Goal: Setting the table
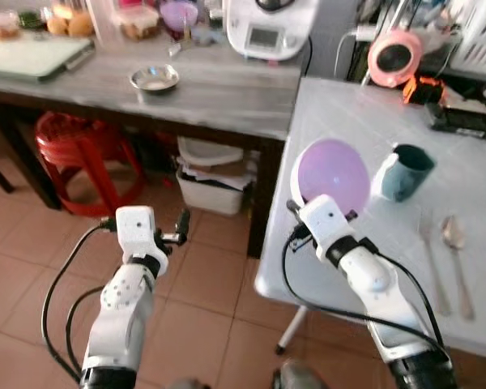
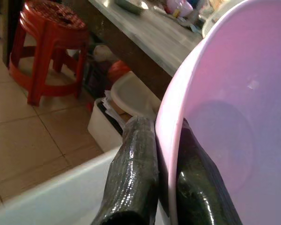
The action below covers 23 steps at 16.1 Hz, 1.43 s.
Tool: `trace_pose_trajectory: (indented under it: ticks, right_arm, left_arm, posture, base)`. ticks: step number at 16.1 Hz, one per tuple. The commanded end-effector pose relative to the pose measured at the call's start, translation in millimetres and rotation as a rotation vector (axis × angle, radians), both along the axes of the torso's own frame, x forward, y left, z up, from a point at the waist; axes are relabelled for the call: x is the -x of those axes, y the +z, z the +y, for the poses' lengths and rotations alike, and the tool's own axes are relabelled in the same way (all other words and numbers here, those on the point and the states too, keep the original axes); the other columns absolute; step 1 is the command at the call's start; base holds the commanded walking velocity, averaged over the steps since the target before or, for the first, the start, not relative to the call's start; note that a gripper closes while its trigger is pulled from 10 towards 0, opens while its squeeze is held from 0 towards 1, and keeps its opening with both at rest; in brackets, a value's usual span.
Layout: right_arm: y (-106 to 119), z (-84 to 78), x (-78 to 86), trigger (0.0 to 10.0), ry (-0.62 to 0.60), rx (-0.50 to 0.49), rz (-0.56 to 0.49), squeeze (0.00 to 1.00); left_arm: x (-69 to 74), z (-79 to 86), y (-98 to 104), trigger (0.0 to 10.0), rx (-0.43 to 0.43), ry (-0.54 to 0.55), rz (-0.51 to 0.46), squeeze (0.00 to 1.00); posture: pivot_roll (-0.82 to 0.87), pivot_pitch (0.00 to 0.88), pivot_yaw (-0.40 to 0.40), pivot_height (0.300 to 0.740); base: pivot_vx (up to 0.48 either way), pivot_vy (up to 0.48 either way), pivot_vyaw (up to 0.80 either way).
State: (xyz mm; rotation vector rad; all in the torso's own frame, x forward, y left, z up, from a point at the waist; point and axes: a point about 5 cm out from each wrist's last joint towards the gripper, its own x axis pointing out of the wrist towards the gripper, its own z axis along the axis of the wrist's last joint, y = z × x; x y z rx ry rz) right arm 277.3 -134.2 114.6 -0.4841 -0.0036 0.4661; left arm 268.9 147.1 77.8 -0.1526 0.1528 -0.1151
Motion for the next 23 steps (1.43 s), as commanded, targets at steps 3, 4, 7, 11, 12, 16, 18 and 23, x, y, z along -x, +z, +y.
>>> trace_pose_trajectory:
  ticks: [3, 4, 7, 11, 12, 16, 18, 23]
  right_arm:
    - [9.6, -3.5, -1.6, 10.0, -0.036, -0.023, -0.044, 0.00]
    - [10.6, -7.3, -3.9, 10.0, -0.068, -0.032, -0.052, 0.00]
    - [3.0, -15.5, -10.1, 10.0, -0.121, 0.003, 0.002, 0.00]
    - [5.6, -11.5, -7.7, 10.0, -0.097, -0.021, -0.006, 0.00]
    - [6.5, -11.4, -9.1, 10.0, -0.132, -0.015, -0.025, 0.00]
    - [15.0, -1.8, -12.1, 10.0, -0.171, -0.167, -0.065, 0.00]
    - [12.3, -1.2, -13.2, 10.0, -0.174, -0.149, -0.054, 0.00]
    - [12.0, -0.5, -13.4, 10.0, -0.131, -0.125, -0.023, 0.00]
  left_arm:
    - [-1.1, -1.4, 0.0, 10.0, -0.006, -0.005, -0.003, 0.00]
    - [-0.9, -2.0, -0.5, 10.0, -0.006, -0.007, -0.003, 0.00]
    - [0.6, -8.4, 0.1, 10.0, 0.005, -0.044, -0.020, 0.00]
    - [1.1, -6.9, 3.7, 10.0, 0.003, -0.074, -0.057, 0.00]
    - [1.3, -6.6, 4.1, 10.0, 0.002, -0.072, -0.059, 0.00]
    - [1.5, -7.5, 4.8, 10.0, 0.005, -0.094, -0.069, 0.00]
    - [1.1, -8.5, 5.3, 10.0, 0.006, -0.097, -0.071, 0.00]
    - [1.5, -8.7, 5.0, 10.0, 0.017, -0.095, -0.071, 0.00]
  posture:
    - [-0.06, 0.000, 0.013, 0.740]
    - [-0.06, 0.000, 0.014, 0.740]
    - [-0.06, 0.000, 0.016, 0.740]
    - [-0.06, 0.000, 0.017, 0.740]
    - [-0.06, 0.000, 0.018, 0.740]
    - [-0.06, 0.000, 0.032, 0.740]
    - [-0.06, 0.000, 0.029, 0.740]
    - [-0.06, 0.000, 0.025, 0.740]
  base:
    - [0.000, 0.480, 0.00]
    - [0.000, 0.480, 0.00]
    - [0.000, 0.480, 0.00]
    - [0.147, 0.409, 0.00]
    - [0.461, 0.000, 0.00]
    - [0.480, 0.000, 0.00]
    - [0.480, 0.000, 0.00]
    - [0.480, 0.000, 0.00]
